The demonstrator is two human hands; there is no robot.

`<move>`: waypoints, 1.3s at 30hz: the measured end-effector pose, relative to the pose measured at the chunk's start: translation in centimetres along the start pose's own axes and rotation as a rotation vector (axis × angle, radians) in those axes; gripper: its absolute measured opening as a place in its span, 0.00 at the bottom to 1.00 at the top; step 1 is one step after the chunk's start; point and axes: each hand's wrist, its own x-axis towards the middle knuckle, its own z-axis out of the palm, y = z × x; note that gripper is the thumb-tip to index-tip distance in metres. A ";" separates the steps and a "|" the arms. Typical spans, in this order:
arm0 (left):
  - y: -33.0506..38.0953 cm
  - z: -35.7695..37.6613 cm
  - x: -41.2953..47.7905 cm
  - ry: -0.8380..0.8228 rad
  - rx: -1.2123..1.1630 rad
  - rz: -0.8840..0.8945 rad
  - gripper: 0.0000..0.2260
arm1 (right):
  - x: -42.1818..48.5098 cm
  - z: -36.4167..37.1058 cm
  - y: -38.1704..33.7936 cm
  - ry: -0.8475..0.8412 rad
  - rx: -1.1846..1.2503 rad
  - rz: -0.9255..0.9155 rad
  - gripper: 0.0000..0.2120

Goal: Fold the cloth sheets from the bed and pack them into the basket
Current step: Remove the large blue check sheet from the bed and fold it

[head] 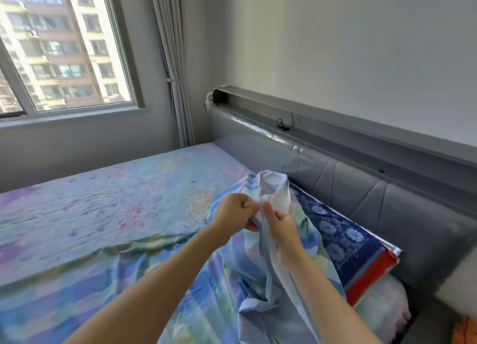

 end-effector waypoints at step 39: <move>17.1 4.6 2.1 -0.111 0.187 0.002 0.10 | 2.3 -10.6 -14.1 -0.294 -0.030 -0.320 0.15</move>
